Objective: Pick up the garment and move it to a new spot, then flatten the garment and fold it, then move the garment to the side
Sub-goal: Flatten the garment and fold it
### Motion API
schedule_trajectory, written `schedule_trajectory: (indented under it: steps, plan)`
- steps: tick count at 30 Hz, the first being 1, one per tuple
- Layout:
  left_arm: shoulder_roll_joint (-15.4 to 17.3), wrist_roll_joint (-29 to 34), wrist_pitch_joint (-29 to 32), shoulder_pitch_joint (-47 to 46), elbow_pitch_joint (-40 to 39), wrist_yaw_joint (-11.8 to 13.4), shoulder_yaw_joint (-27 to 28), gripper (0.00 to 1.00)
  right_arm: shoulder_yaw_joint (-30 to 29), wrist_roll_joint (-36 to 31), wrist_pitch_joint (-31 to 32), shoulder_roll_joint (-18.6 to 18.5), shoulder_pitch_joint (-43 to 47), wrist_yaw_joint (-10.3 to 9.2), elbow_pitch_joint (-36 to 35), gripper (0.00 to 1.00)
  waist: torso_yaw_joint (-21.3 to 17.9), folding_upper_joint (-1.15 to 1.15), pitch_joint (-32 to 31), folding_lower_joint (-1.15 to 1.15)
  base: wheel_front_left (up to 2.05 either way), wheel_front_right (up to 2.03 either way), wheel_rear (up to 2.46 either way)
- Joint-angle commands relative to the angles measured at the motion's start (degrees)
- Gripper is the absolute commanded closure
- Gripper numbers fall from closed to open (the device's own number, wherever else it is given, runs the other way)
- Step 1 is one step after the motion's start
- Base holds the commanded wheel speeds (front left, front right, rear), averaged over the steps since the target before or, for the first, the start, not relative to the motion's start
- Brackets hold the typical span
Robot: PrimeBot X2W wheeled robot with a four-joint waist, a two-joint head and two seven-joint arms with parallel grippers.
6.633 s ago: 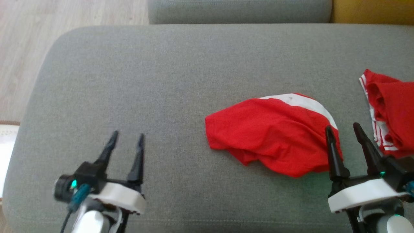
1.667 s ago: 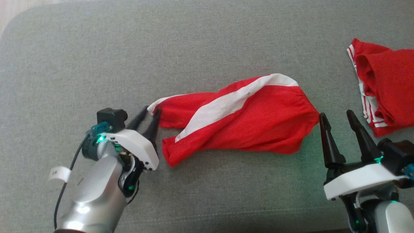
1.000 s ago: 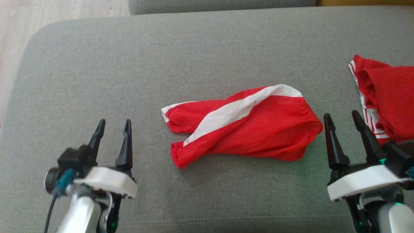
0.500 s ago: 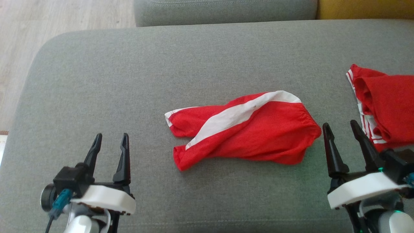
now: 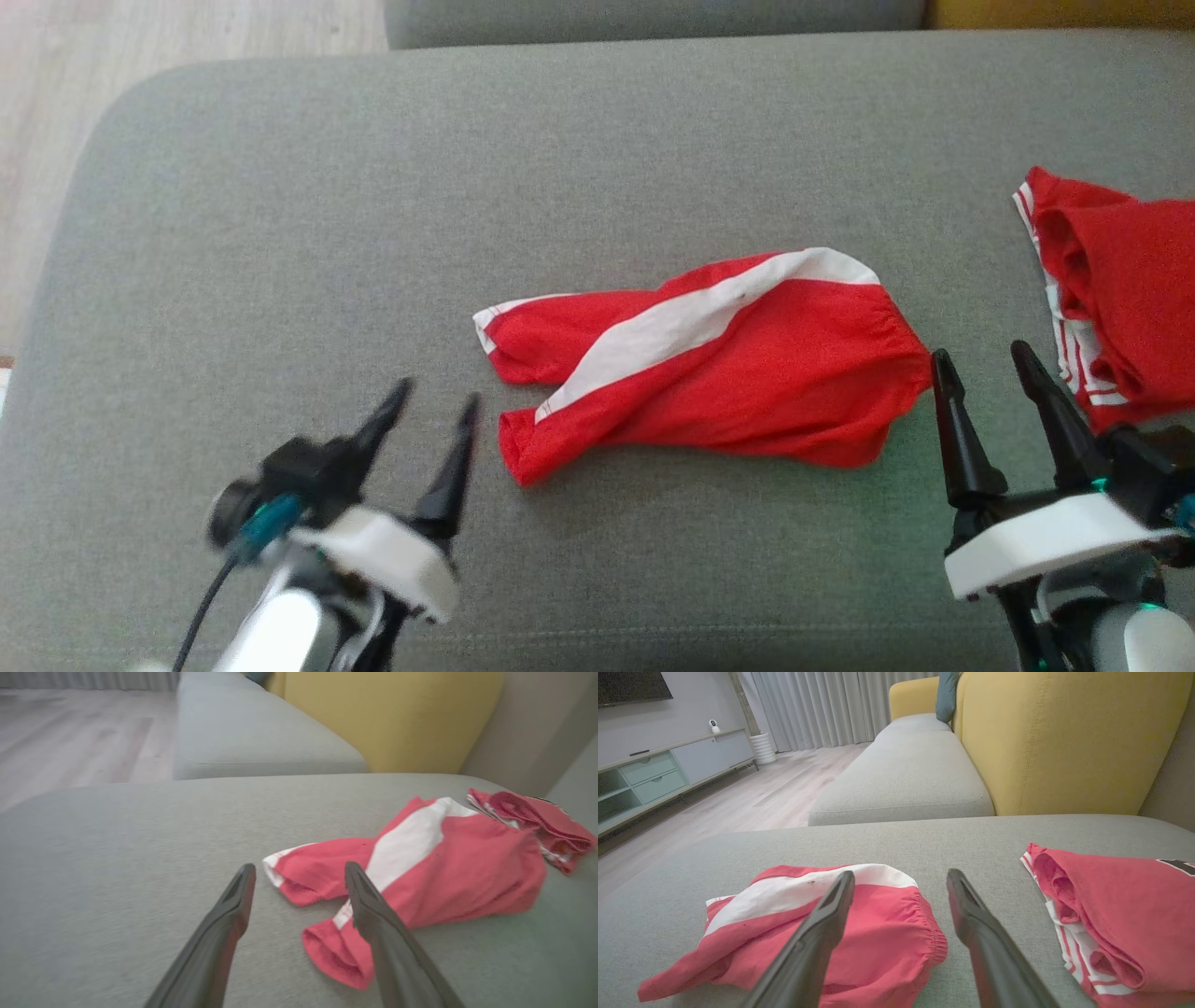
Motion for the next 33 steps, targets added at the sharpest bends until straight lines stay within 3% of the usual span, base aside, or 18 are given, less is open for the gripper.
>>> schedule_trajectory:
  steps: [1,7,18,19,20,21,26,33]
  plan:
    - [0.27,-0.40,1.56,-5.14,-0.78,-1.72,0.54,0.00,1.49,0.12,0.15,-0.32,-2.10,0.22,-2.26,0.00,-0.22,0.00,0.89,0.00,0.00,0.00,0.00]
    - [-1.77,-1.72,7.57,-12.61,8.32,-7.42,-5.39,0.00,2.28,0.32,0.06,-0.32,-3.22,0.22,-1.97,0.00,-1.43,0.00,2.99,0.00,0.00,0.00,0.00]
    - [-2.97,-3.98,7.18,-19.50,21.40,-9.31,-9.22,0.00,1.64,0.83,-0.65,-0.32,-3.87,0.22,-1.11,0.00,-3.34,0.00,4.57,0.00,0.00,0.00,0.00]
    - [-3.06,-4.35,7.04,-19.86,22.24,-9.37,-9.46,0.09,1.62,0.89,-0.69,-0.32,-3.89,0.22,-1.07,0.00,-3.38,0.00,4.58,0.00,0.00,0.00,0.00]
    - [-3.12,-4.66,6.86,-20.22,22.92,-9.42,-9.75,0.60,1.59,0.98,-0.75,-0.32,-3.89,0.22,-1.04,0.00,-3.39,0.00,4.59,0.00,0.00,0.00,0.00]
    - [-3.17,-5.07,6.76,-20.50,23.54,-9.47,-10.09,1.00,1.56,1.04,-0.81,-0.32,-3.88,0.22,-1.04,0.00,-3.37,0.00,4.59,0.00,0.00,0.00,0.00]
    - [-2.21,-3.58,2.93,-22.18,24.30,-9.12,-11.04,1.00,1.34,1.51,-1.12,-0.32,-3.84,0.22,-0.88,0.00,-2.99,0.00,4.47,0.00,0.00,0.00,0.00]
    - [2.14,-0.07,-2.89,-21.37,19.73,-2.29,-8.13,1.00,0.62,2.08,-1.24,-0.32,-3.16,0.22,-0.73,0.00,-2.15,0.00,3.89,0.00,0.00,0.00,0.00]
